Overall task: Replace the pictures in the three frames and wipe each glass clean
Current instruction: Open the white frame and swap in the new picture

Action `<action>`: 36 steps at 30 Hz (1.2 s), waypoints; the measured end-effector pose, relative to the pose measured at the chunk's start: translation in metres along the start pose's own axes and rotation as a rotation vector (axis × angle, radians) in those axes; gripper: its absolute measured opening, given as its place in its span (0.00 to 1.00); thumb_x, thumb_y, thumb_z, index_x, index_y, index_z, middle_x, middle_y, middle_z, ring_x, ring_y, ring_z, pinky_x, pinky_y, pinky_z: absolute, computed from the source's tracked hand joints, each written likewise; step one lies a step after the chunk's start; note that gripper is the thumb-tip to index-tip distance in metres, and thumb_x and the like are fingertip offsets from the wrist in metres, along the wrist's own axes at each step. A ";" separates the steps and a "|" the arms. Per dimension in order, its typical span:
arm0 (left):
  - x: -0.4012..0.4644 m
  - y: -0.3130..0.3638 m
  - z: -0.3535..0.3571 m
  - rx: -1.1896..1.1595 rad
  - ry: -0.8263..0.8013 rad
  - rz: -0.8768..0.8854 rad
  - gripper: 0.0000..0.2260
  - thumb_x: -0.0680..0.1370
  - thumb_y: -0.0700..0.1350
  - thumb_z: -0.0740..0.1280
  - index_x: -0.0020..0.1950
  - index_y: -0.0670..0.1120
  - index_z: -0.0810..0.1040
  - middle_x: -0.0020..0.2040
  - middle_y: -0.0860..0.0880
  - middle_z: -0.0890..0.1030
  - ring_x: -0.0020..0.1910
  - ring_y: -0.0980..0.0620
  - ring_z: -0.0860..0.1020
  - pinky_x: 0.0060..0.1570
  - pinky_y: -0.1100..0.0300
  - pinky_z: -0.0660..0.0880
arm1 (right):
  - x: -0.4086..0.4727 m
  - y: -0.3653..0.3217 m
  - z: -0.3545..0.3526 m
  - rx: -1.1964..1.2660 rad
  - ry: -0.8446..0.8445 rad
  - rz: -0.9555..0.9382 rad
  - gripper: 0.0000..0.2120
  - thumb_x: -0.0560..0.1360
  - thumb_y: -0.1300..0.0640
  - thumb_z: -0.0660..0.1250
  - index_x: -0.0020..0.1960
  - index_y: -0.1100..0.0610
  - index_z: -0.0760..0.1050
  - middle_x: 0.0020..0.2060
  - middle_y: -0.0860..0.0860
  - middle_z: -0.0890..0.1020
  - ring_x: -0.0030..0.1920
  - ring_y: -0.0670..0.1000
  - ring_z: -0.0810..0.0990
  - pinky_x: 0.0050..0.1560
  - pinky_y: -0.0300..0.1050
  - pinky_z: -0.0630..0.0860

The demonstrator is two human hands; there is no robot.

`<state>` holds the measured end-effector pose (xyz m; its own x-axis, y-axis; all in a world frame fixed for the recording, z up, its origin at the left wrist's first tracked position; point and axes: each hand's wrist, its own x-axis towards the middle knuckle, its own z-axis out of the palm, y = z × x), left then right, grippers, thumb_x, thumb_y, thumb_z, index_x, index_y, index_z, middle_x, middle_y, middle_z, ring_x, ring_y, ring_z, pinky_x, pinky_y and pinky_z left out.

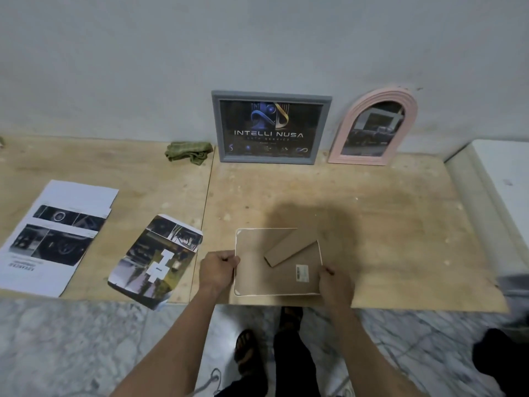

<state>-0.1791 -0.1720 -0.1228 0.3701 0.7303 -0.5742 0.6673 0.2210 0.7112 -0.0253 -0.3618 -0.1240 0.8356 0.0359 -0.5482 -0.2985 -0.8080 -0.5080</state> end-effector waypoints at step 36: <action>0.031 0.074 0.025 0.417 0.055 0.012 0.09 0.70 0.42 0.69 0.32 0.45 0.73 0.39 0.45 0.78 0.43 0.40 0.76 0.43 0.60 0.70 | -0.006 0.003 0.008 -0.680 -0.068 -0.415 0.41 0.67 0.49 0.71 0.73 0.60 0.56 0.60 0.55 0.68 0.61 0.56 0.70 0.57 0.49 0.70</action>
<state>-0.1023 -0.1489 -0.0982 0.3520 0.7670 -0.5365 0.8717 -0.0600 0.4863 -0.0349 -0.3603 -0.1276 0.7805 0.4300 -0.4537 0.3952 -0.9018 -0.1749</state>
